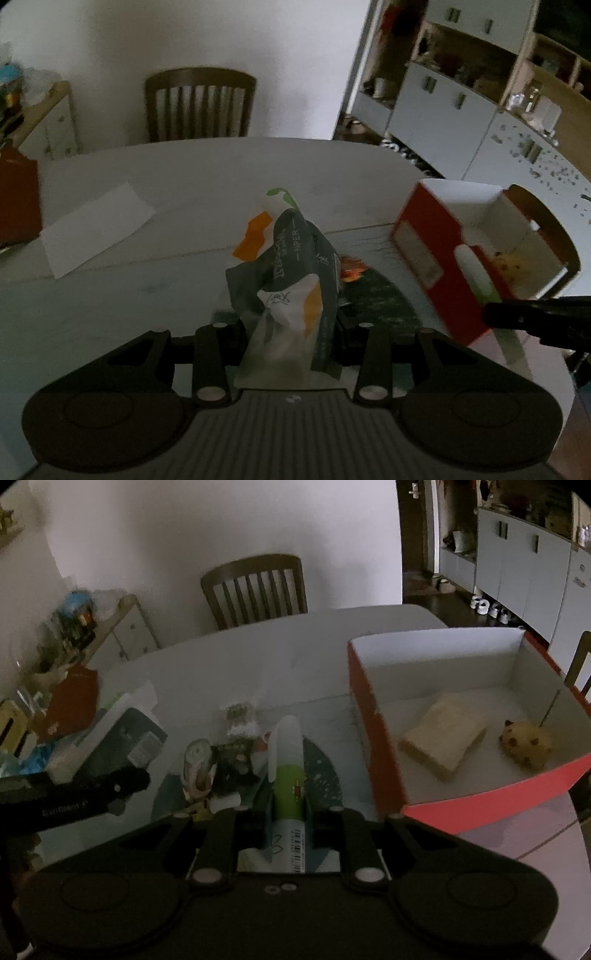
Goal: Organize objects
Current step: 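Carry the snack bag and tube over the red shoebox with both grippers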
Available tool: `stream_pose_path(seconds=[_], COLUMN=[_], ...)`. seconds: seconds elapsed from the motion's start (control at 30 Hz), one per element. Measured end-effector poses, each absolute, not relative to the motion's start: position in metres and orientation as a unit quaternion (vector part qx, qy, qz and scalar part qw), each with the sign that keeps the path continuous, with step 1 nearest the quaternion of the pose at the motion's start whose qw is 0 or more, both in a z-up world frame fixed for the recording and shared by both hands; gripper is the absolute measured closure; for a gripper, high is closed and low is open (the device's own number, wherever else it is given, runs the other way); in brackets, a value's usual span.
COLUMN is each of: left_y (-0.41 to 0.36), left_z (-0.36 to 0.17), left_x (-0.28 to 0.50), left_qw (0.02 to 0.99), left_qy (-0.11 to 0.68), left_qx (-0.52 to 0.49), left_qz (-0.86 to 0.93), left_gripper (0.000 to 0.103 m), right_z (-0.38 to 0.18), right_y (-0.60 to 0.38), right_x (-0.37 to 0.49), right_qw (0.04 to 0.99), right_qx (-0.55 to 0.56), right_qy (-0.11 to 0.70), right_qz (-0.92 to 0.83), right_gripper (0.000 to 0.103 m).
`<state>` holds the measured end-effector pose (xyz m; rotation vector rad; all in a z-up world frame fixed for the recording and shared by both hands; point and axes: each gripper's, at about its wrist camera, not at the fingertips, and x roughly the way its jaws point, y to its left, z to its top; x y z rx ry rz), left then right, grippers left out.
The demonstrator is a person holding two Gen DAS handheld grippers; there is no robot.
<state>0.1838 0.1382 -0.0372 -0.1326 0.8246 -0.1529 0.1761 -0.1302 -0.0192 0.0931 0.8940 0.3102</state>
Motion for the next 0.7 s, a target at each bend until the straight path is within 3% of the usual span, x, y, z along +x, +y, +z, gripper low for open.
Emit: stream_pose_path(seconds=[0.7], left_y=[-0.011], left_z=[-0.005], left_x=[0.214], left_qw=[0.91], left_qy=[0.384], left_qx=[-0.031], left_qz=[-0.152], left_gripper=[0.063], right_z=[0.004], right_y=[-0.237], right_x=[0.199], right_qw=[0.905], right_qx=[0.071], right_qy=[0.396], right_qz=[0.141], right_gripper=[0.086])
